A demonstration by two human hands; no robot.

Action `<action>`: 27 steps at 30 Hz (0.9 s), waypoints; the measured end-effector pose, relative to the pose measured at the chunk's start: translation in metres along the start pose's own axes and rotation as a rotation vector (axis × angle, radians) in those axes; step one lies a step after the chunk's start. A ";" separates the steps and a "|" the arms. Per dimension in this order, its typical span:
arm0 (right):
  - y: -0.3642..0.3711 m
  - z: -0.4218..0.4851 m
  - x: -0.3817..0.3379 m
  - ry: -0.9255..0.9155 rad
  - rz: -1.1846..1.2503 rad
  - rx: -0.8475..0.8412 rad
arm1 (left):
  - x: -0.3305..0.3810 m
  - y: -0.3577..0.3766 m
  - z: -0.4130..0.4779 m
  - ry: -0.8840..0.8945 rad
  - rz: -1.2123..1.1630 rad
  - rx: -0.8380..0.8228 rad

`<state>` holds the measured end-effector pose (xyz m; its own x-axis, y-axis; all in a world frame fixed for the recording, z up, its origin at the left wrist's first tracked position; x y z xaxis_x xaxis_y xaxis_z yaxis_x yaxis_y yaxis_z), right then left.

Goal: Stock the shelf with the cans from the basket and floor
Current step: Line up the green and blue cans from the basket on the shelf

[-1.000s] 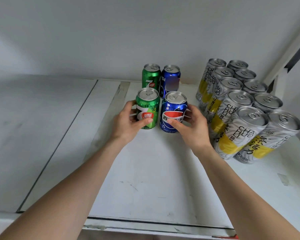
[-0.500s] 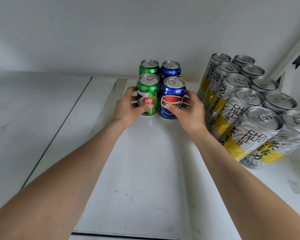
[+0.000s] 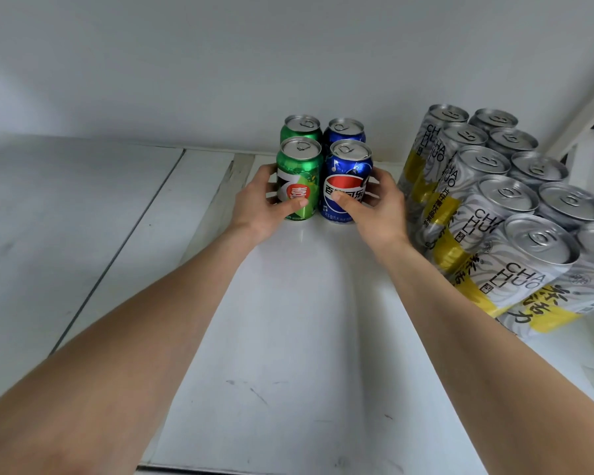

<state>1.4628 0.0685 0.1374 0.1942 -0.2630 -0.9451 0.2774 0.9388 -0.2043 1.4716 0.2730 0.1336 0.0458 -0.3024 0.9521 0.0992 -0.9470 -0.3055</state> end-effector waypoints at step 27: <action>-0.007 -0.162 -0.058 -0.378 -1.023 -0.248 | -0.008 -0.066 -0.182 0.222 1.110 0.219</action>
<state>1.2977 0.1134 0.1518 0.2674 -0.9478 -0.1734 0.2828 0.2493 -0.9262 1.2840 0.3186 0.1482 0.0422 -0.9903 0.1323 0.2852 -0.1150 -0.9515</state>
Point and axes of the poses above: each hand's wrist, its own z-axis towards the middle knuckle, its own y-axis out of the palm, x = y × z, the point moved 8 cm from there along z, towards the middle knuckle, and after that the axes turned 7 degrees about -y, right-handed, at the moved point
